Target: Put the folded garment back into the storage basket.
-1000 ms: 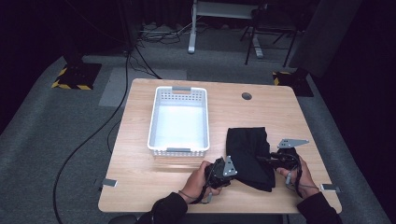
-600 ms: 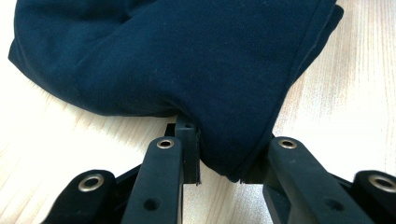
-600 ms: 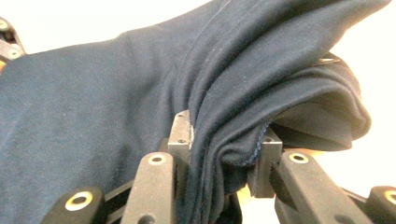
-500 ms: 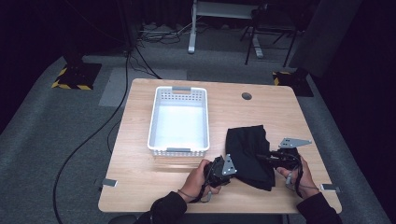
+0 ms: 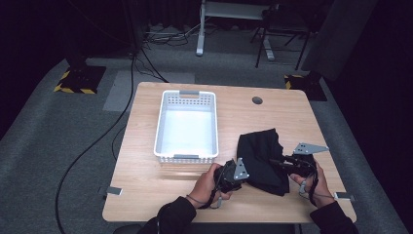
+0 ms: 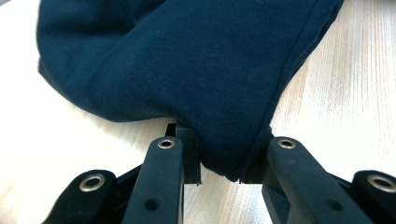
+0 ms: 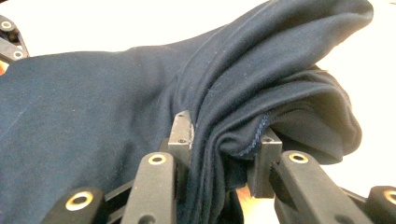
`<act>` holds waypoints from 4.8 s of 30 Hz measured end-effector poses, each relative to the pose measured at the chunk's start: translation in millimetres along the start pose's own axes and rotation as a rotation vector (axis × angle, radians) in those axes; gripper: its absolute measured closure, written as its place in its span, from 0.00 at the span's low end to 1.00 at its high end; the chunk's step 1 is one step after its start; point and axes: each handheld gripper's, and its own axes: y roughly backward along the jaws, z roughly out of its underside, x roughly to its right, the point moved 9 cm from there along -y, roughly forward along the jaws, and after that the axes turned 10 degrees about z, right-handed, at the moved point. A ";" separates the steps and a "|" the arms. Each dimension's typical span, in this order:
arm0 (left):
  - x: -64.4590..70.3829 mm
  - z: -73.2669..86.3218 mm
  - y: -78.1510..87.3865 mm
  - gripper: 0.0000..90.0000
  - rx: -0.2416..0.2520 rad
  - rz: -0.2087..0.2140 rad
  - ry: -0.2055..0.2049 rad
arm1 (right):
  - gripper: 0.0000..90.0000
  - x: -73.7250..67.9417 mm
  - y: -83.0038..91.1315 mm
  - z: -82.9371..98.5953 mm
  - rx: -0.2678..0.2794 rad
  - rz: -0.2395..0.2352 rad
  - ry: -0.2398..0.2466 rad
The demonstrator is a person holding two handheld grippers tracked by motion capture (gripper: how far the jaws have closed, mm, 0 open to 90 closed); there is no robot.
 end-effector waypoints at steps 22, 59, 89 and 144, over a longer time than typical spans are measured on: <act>-13.4 -26.3 25.2 0.84 0.016 -0.064 -0.044 | 0.76 2.7 20.8 -44.8 0.093 0.033 0.031; -53.4 -43.6 73.4 0.87 0.046 -0.167 -0.041 | 0.76 -9.6 17.3 -112.0 0.149 0.031 0.081; -78.4 -26.6 113.5 0.86 0.051 -0.261 0.018 | 0.76 -37.7 -9.2 -152.0 0.158 -0.006 0.130; -110.2 46.5 178.7 0.86 0.026 -0.429 0.179 | 0.76 -111.8 -90.9 -206.1 0.122 -0.117 0.263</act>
